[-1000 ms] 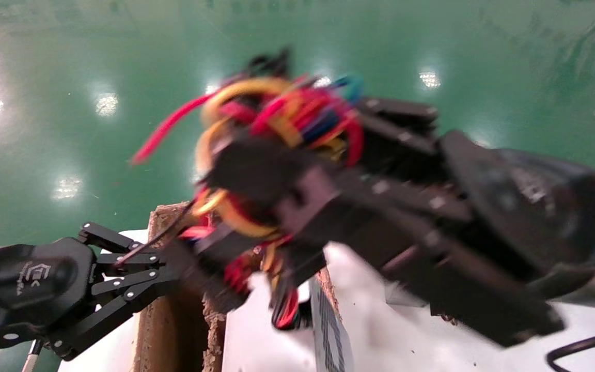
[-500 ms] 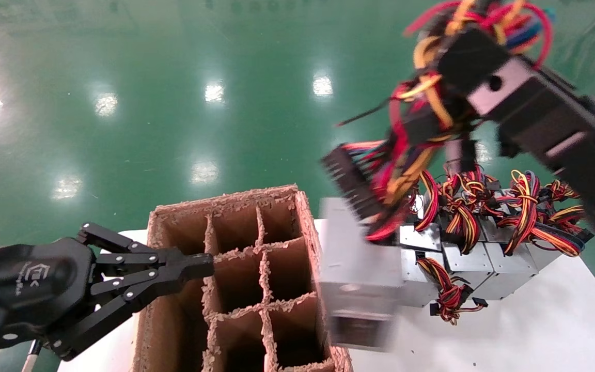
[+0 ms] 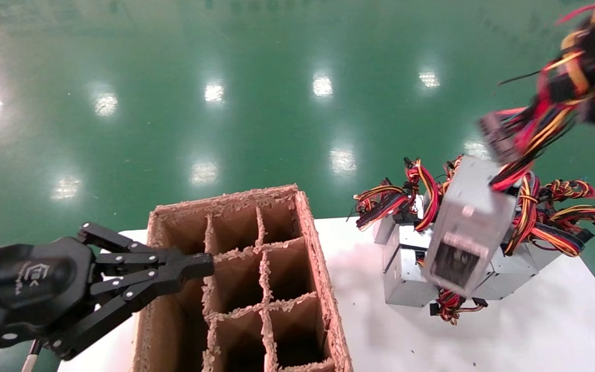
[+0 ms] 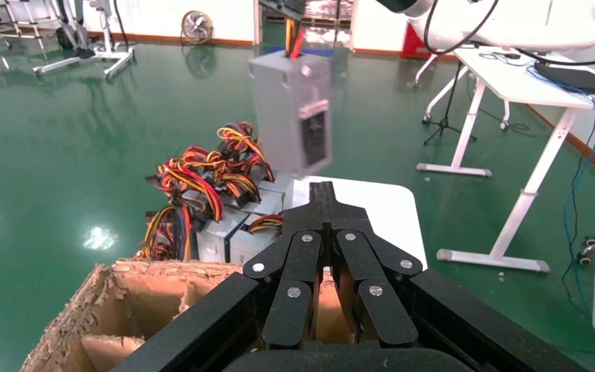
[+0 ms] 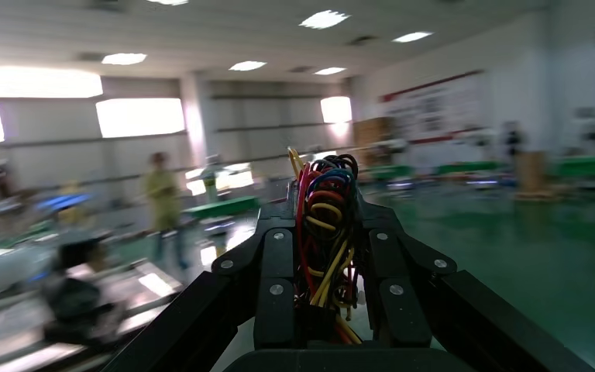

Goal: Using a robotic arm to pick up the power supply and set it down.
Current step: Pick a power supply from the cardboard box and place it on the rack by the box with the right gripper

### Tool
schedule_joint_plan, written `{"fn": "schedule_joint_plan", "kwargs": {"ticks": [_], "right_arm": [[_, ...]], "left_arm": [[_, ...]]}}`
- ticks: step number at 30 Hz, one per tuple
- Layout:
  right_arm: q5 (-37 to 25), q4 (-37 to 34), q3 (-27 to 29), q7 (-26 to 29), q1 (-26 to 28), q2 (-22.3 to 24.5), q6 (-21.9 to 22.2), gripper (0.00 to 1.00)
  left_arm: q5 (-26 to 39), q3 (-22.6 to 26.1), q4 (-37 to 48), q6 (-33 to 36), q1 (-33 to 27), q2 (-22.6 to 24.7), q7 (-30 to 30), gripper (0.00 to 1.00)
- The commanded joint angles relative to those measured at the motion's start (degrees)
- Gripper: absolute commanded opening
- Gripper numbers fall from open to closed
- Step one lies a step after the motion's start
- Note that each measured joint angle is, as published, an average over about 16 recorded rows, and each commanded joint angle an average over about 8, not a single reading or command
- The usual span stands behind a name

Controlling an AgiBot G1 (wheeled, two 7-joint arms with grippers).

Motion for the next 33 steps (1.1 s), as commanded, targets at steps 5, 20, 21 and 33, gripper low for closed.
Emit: {"fn": "schedule_joint_plan", "kwargs": {"ticks": [5, 20, 21, 33], "right_arm": [[6.16, -2.63, 2.70, -2.23, -6.84, 4.67, 3.15, 0.00], [22.52, -13.13, 5.82, -8.54, -33.65, 12.50, 1.58, 0.00], [23.63, -14.01, 5.84, -8.72, -35.73, 12.54, 1.03, 0.00], [31.43, -16.16, 5.43, -11.79, -51.60, 11.08, 3.72, 0.00]], "left_arm": [[0.00, 0.00, 0.00, 0.00, 0.00, 0.00, 0.00, 0.00], [0.00, 0.00, 0.00, 0.00, 0.00, 0.00, 0.00, 0.00], [0.00, 0.00, 0.00, 0.00, 0.00, 0.00, 0.00, 0.00], [0.00, 0.00, 0.00, 0.00, 0.00, 0.00, 0.00, 0.00]]}}
